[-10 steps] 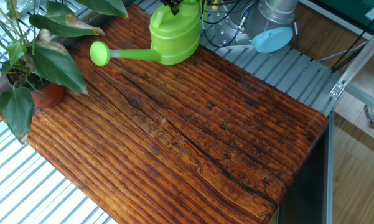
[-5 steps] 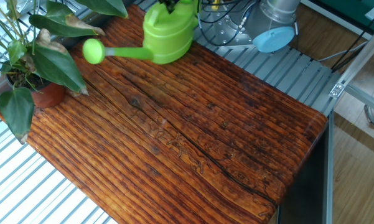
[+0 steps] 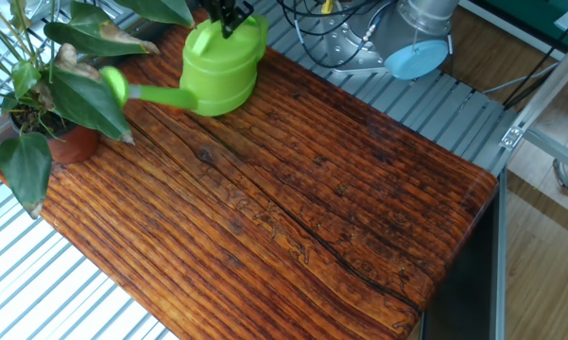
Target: Water the plant
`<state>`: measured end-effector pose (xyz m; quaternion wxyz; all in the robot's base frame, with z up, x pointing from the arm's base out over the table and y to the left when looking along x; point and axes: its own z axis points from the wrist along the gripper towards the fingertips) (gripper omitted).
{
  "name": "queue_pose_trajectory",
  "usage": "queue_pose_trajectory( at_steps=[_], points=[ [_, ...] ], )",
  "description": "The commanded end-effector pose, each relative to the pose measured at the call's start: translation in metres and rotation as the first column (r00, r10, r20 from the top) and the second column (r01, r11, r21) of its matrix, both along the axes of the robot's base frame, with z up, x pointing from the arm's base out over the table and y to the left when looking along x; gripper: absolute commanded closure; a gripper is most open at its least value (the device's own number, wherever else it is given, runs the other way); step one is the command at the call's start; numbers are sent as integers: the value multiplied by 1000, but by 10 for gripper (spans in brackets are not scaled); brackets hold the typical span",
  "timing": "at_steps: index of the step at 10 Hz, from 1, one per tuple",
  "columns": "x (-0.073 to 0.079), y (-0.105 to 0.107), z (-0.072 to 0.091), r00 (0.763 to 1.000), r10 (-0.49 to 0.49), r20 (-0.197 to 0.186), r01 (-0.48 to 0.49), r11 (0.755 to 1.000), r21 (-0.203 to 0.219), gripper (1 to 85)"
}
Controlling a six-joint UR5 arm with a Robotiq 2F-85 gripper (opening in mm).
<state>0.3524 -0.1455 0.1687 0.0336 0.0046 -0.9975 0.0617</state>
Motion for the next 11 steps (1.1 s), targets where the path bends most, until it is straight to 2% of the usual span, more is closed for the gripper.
queue_pose_trajectory(
  at_steps=[1,2,3,4,6,7,8,9,11],
  points=[
    [5,-2,-3,1000,6,15,-6,1000,2,843],
    [1,2,-3,999,-34,6,34,999,15,843],
    [1,12,-2,997,-77,10,76,996,47,843],
    [11,24,-1,992,-118,36,115,990,84,843],
    [20,42,6,973,-227,48,220,968,123,843],
    [16,44,5,963,-266,34,259,957,128,843],
    [7,40,4,953,-302,10,299,947,115,843],
    [-7,34,2,941,-337,-30,339,937,87,843],
    [-11,31,-4,919,-391,-39,393,916,78,843]
  ],
)
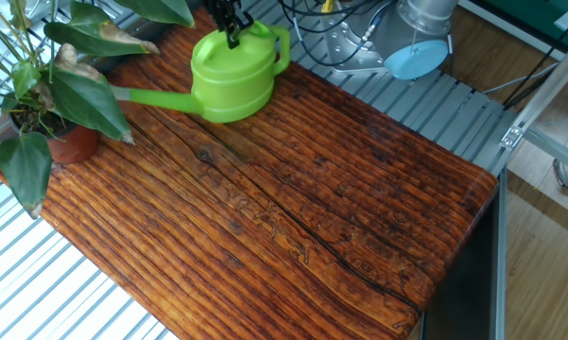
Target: Water the plant
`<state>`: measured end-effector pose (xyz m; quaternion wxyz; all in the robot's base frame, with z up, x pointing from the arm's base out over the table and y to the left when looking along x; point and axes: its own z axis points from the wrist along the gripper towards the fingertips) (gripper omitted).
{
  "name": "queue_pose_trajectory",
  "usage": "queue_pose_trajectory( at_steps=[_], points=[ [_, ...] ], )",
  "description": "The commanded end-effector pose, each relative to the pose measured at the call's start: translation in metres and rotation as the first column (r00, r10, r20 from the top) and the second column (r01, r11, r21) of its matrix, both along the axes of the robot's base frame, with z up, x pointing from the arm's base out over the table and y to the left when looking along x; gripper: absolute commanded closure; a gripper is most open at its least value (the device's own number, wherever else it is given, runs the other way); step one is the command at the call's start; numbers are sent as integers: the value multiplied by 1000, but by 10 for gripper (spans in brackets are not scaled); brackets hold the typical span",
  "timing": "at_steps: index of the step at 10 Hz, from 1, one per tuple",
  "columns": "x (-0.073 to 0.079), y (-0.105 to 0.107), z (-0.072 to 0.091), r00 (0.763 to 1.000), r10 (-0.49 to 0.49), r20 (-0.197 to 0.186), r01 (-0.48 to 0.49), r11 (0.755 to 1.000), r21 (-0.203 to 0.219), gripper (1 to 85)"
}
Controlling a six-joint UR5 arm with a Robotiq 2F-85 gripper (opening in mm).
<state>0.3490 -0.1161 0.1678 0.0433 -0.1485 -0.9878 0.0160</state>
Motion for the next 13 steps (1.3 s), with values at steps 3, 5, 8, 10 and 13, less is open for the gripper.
queue_pose_trajectory(
  at_steps=[3,5,8,10,13],
  points=[
    [-2,20,-4,990,-138,-38,140,988,64,843],
    [-5,33,0,988,-144,-57,150,983,104,843],
    [-1,37,0,989,-133,-58,139,984,110,843],
    [8,30,-6,991,-129,-44,133,987,91,843],
    [10,23,-9,992,-122,-33,124,990,72,843]
  ],
)
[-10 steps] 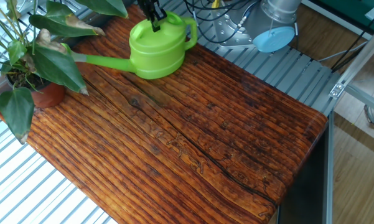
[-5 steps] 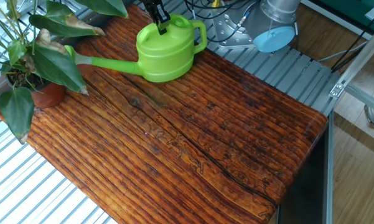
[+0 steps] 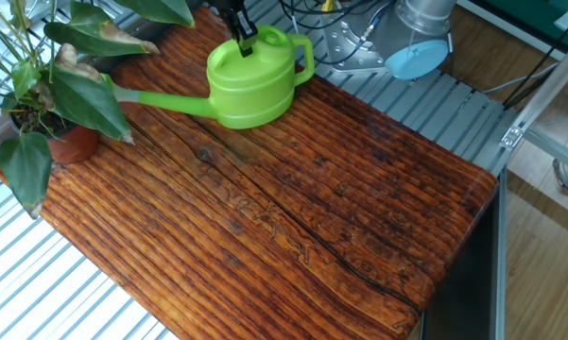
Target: Water the plant
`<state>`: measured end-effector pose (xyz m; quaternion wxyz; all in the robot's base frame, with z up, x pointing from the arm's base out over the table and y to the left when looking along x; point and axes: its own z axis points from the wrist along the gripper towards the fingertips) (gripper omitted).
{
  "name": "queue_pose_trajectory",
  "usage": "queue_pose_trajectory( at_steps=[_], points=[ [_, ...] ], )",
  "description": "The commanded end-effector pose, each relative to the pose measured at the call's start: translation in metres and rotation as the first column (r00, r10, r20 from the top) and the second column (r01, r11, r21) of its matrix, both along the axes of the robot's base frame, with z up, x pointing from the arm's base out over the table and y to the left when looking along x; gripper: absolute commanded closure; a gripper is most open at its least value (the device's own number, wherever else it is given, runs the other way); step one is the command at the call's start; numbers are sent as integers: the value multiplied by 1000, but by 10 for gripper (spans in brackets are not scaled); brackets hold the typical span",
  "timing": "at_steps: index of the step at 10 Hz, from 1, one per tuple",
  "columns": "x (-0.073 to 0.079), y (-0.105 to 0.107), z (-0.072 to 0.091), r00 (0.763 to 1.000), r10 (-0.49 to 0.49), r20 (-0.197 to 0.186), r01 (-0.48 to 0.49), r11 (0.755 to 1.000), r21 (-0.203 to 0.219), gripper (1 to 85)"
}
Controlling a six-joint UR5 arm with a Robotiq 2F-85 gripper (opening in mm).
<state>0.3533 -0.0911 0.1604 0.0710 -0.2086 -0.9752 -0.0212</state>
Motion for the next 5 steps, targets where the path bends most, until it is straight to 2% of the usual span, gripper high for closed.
queue_pose_trajectory(
  at_steps=[1,5],
  points=[
    [7,-2,-2,1000,9,19,-9,1000,-3,843],
    [12,-6,-4,999,39,32,-39,999,-13,843]
  ],
)
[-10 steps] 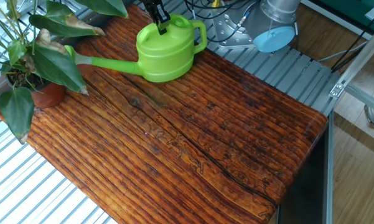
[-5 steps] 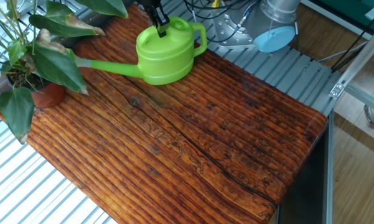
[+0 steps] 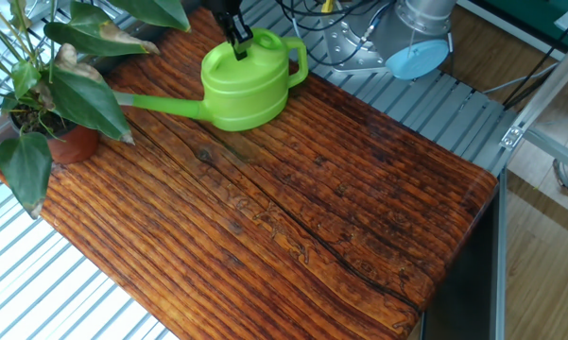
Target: Water the plant
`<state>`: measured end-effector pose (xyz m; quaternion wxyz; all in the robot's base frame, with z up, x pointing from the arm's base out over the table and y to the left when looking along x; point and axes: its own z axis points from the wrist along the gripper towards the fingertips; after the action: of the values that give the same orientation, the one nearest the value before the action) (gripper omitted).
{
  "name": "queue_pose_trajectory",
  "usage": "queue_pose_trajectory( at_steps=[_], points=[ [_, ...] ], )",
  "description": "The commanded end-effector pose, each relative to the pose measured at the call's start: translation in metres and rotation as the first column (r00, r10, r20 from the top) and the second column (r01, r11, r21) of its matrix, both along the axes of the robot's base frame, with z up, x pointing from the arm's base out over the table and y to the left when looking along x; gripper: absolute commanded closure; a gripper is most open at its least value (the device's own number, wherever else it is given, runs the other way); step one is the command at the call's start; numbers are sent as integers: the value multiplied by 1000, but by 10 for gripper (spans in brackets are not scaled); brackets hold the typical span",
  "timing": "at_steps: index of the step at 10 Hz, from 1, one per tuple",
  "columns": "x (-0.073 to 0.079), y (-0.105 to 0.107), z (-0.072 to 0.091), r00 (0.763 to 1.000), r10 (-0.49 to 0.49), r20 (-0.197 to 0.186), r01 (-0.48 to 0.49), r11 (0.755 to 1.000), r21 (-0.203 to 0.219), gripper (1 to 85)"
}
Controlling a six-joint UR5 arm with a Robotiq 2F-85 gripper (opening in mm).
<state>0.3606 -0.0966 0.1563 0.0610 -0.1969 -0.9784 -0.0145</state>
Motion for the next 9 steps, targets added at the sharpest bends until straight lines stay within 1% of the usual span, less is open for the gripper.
queue_pose_trajectory(
  at_steps=[1,2,3,4,5,6,7,9],
  points=[
    [7,0,0,1000,21,21,-22,1000,5,840],
    [10,2,-1,999,27,34,-27,1000,13,830],
    [13,7,-1,999,30,43,-31,999,30,803],
    [14,8,0,998,40,53,-42,999,33,773],
    [19,6,1,994,71,86,-74,997,30,697],
    [20,6,2,989,101,104,-105,994,34,587],
    [18,3,2,989,112,100,-115,993,22,550],
    [20,1,3,988,116,106,-117,993,11,530]
  ],
)
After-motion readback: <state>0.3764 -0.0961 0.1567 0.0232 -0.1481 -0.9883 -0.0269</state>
